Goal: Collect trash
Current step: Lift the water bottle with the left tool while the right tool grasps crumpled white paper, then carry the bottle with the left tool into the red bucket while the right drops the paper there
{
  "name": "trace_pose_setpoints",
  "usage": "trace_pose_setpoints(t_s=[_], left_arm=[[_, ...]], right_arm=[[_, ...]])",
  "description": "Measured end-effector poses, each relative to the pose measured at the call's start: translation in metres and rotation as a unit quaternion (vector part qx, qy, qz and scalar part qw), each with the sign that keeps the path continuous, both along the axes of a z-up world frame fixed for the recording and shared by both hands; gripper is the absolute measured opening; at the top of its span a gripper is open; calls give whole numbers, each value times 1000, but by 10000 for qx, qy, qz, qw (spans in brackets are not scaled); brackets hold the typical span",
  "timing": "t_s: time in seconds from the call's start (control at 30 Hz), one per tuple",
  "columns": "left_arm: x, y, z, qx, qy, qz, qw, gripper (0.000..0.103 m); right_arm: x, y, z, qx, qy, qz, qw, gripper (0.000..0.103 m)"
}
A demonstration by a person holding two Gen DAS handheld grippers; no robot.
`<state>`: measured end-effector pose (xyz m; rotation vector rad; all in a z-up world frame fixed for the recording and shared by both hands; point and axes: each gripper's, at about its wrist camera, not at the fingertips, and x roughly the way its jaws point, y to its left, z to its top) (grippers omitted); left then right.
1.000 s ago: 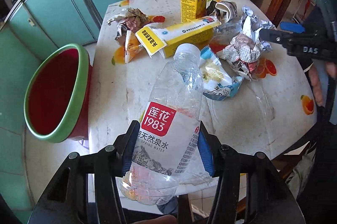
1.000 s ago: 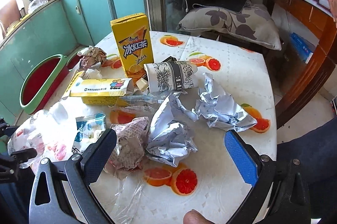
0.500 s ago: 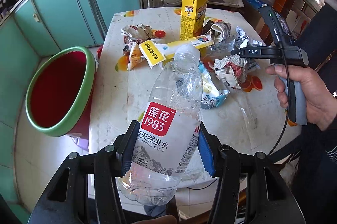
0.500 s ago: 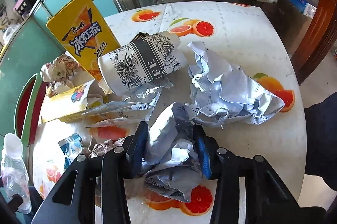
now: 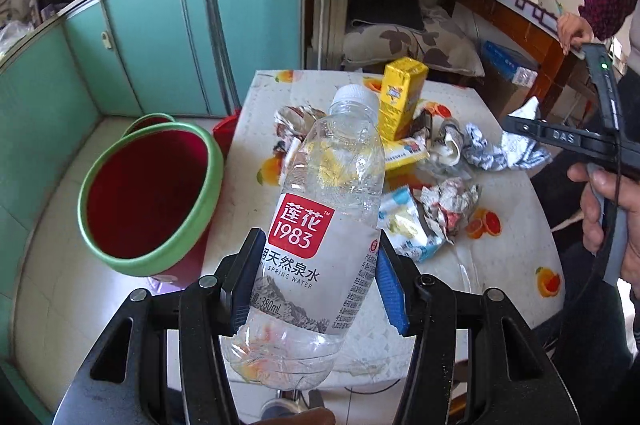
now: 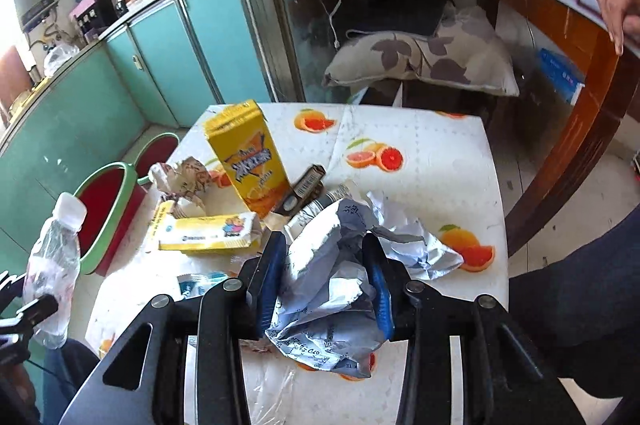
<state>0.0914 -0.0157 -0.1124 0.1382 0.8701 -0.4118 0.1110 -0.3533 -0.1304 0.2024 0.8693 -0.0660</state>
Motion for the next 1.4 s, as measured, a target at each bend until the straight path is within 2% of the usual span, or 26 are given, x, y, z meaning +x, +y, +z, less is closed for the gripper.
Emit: trace_pose_setpoints(t_s=[0.13, 0.33, 0.5, 0.7, 0.73, 0.8, 0.97, 1.2, 1.4], left_arm=[[31, 33, 13, -79, -238, 608, 9978, 52], [89, 88, 11, 157, -417, 1405, 9891, 52], [128, 120, -11, 120, -185, 1707, 9851, 52], [152, 137, -43, 95, 171, 1854, 9825, 55], [153, 140, -47, 67, 217, 1885, 9818, 58], [154, 145, -52, 29, 271, 1947, 9805, 80], [145, 168, -45, -187, 144, 2196, 9753, 80], [104, 223, -16, -308, -368, 3049, 9512, 83], [65, 259, 2, -281, -704, 3473, 9347, 86]], right_arm=[[4, 34, 34, -36, -317, 392, 9987, 37], [18, 103, 68, -27, -653, 978, 9931, 37], [30, 158, 84, -8, -810, 1400, 9868, 37], [47, 212, 95, -68, -885, 1726, 9810, 37], [50, 220, 95, -80, -879, 1772, 9802, 37], [56, 232, 96, -121, -870, 1852, 9788, 37], [75, 261, 92, -149, -827, 2068, 9748, 37], [115, 319, 68, -72, -746, 2575, 9634, 37], [153, 375, 35, -76, -589, 2981, 9527, 37]])
